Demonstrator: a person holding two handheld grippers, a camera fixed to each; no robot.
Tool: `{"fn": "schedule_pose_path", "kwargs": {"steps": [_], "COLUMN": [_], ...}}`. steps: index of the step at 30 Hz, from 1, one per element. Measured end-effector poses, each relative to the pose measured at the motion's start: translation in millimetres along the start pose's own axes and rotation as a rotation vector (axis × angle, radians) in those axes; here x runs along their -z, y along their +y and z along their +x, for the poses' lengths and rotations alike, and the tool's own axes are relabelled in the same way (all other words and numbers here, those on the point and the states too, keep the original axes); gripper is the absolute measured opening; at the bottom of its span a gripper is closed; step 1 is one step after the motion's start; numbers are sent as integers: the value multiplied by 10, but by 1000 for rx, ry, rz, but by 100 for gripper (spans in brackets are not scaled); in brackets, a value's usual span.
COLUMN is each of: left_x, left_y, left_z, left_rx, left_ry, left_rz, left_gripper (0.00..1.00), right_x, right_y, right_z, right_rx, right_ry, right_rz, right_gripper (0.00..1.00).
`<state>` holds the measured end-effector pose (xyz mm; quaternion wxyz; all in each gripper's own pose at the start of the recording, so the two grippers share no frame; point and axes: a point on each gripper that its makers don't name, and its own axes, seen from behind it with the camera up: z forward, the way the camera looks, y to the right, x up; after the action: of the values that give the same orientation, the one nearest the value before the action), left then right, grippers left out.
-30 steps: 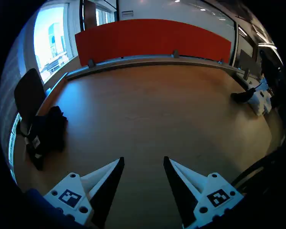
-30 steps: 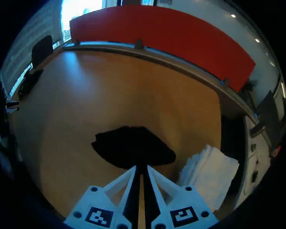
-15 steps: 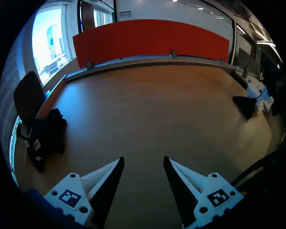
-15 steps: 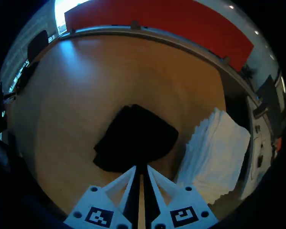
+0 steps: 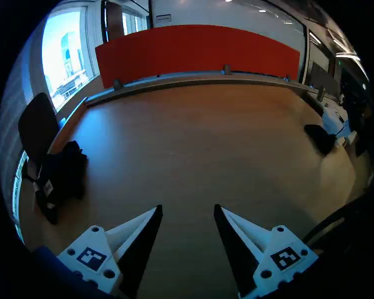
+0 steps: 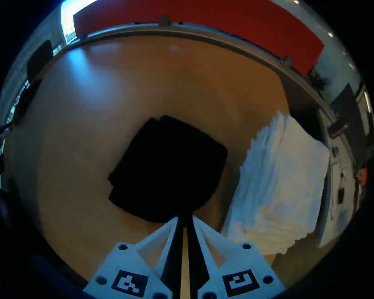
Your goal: Fold towel
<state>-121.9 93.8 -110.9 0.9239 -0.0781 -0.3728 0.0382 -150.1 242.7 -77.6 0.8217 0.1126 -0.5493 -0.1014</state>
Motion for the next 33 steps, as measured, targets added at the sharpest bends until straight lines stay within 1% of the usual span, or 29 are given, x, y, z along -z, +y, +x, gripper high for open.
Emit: {"fn": "schedule_pose_path", "kwargs": {"steps": [5, 11, 17, 23, 27, 33], "left_x": [10, 20, 22, 21, 15, 13], "left_y": [-12, -17, -22, -24, -21, -12], "left_z": [-7, -28, -30, -13, -6, 3], "left_rx": [1, 0, -1, -3, -5, -7], "left_ry": [-1, -5, -5, -3, -2, -2], "left_rz": [4, 6, 8, 8, 7, 6], "left_gripper": [75, 75, 76, 75, 75, 75], "right_x": [-96, -220, -270, -278, -304, -329], "right_y": [95, 91, 171, 223, 247, 255], "right_z": [-143, -251, -303, -345, -400, -427], "right_rx": [-46, -109, -163, -180, -182, -197], "right_ry": [-27, -37, -41, -52, -74, -76], "right_rz": [-31, -18, -37, -49, -58, -66], "right_gripper": [5, 5, 5, 5, 5, 5]}}
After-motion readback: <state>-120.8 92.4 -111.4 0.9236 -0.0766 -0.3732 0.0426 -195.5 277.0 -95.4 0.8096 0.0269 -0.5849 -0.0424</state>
